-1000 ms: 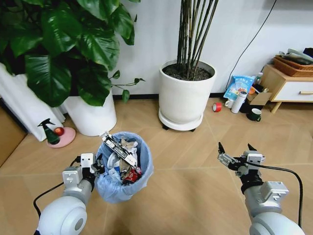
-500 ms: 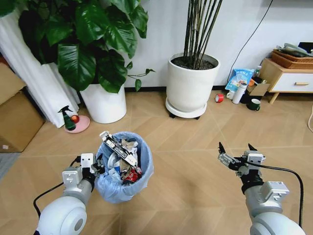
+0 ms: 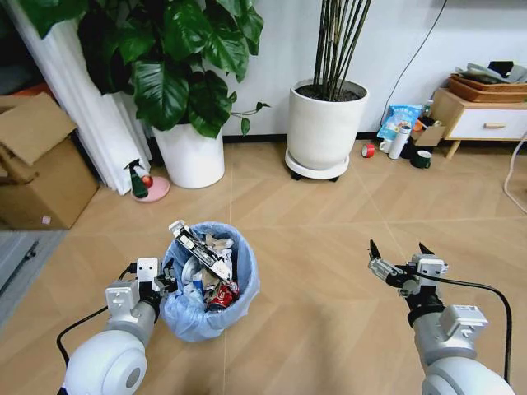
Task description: Pick up the trash bin and place the garbage on the floor into it.
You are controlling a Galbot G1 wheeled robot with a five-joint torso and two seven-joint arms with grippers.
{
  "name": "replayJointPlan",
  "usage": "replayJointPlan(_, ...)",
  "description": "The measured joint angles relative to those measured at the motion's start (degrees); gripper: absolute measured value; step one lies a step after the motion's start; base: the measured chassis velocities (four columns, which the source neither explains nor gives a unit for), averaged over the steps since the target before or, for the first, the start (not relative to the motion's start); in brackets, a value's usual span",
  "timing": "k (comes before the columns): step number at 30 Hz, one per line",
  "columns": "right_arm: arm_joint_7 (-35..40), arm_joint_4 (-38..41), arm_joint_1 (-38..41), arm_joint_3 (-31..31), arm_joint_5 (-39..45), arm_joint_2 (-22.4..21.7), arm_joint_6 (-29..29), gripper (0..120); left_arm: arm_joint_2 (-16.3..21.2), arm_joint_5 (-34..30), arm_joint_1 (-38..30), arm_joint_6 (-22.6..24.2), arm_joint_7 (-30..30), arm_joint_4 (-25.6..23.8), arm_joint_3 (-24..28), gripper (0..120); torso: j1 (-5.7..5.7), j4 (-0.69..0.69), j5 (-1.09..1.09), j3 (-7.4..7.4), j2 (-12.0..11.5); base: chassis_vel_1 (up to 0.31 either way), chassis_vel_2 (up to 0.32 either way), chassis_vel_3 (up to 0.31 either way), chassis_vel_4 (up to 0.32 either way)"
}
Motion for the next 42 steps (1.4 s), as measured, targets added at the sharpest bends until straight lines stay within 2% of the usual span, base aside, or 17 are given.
replayJointPlan(2,-0.02,-0.07,0.05,-0.11,0.01,0.1,0.01,100,0.0,-0.05,-0.04,0.0,0.02,0.12,0.01,0,-0.01,0.01,-0.18,-0.01,0.0,0.296,-0.3,-0.275,0.26)
replayJointPlan(3,-0.02,-0.07,0.06,-0.12,0.01,0.11,0.02,100,0.0,-0.05,-0.05,0.0,0.02,0.13,0.02,0,-0.01,0.01,-0.18,-0.01,0.0,0.257,-0.18,-0.192,0.225)
replayJointPlan(4,-0.02,-0.08,0.06,-0.12,0.01,0.12,0.02,100,0.0,-0.06,-0.06,0.0,0.04,0.13,0.02,0,-0.01,0.01,-0.18,-0.01,0.0,0.127,-0.18,-0.192,0.173)
replayJointPlan(5,-0.04,-0.23,0.07,-0.19,0.01,0.23,0.02,100,0.01,-0.07,-0.1,0.0,0.08,0.2,0.01,0,-0.01,0.0,-0.01,-0.02,0.0,0.127,-0.117,-0.099,0.173)
replayJointPlan(7,-0.04,-0.27,0.08,-0.2,0.01,0.26,0.03,100,0.02,-0.07,-0.14,-0.02,0.12,0.24,0.01,0,-0.01,0.0,0.02,-0.02,0.01,0.109,-0.117,-0.08,0.141)
replayJointPlan(10,-0.07,-0.3,0.13,-0.19,0.01,0.27,0.13,100,-0.06,-0.08,-0.29,-0.03,0.22,0.44,0.05,0,-0.01,0.0,-0.11,0.0,0.0,0.01,-0.015,-0.02,0.015)
replayJointPlan(11,-0.07,-0.3,0.13,-0.19,0.01,0.27,0.13,100,-0.06,-0.08,-0.29,-0.03,0.22,0.44,0.05,0,-0.01,0.0,-0.11,0.0,0.0,0.0,0.0,0.0,0.0)
replayJointPlan(12,-0.07,-0.36,0.14,-0.19,0.01,0.25,0.14,100,-0.1,-0.08,-0.41,-0.05,0.22,0.49,0.08,0,0.0,0.0,0.01,0.0,0.0,0.0,0.0,0.0,0.0)
replayJointPlan(14,-0.08,-0.49,0.19,-0.19,-0.02,0.25,0.29,100,-0.18,-0.08,-0.5,-0.07,0.24,0.57,0.25,0,0.02,0.0,-0.12,0.03,0.0,0.035,-0.028,-0.054,0.028)
replayJointPlan(15,-0.1,-0.58,0.25,-0.23,-0.04,0.27,0.33,100,-0.21,-0.07,-0.51,-0.09,0.24,0.57,0.28,0,0.02,0.0,-0.03,0.03,0.0,0.062,-0.038,-0.075,0.056)
replayJointPlan(20,-0.14,-0.72,0.4,-0.46,-0.13,0.54,0.41,100,-0.13,-0.04,-0.4,-0.12,0.23,0.51,0.29,0,0.02,0.01,-0.09,0.02,0.0,0.13,-0.119,-0.111,0.119)
replayJointPlan(42,-0.34,-0.6,-0.57,-0.88,-1.45,0.98,1.18,100,-0.83,0.36,1.02,-0.19,-0.2,-0.33,0.21,0,0.01,0.0,-0.07,0.01,0.0,0.181,-0.179,-0.177,0.186)
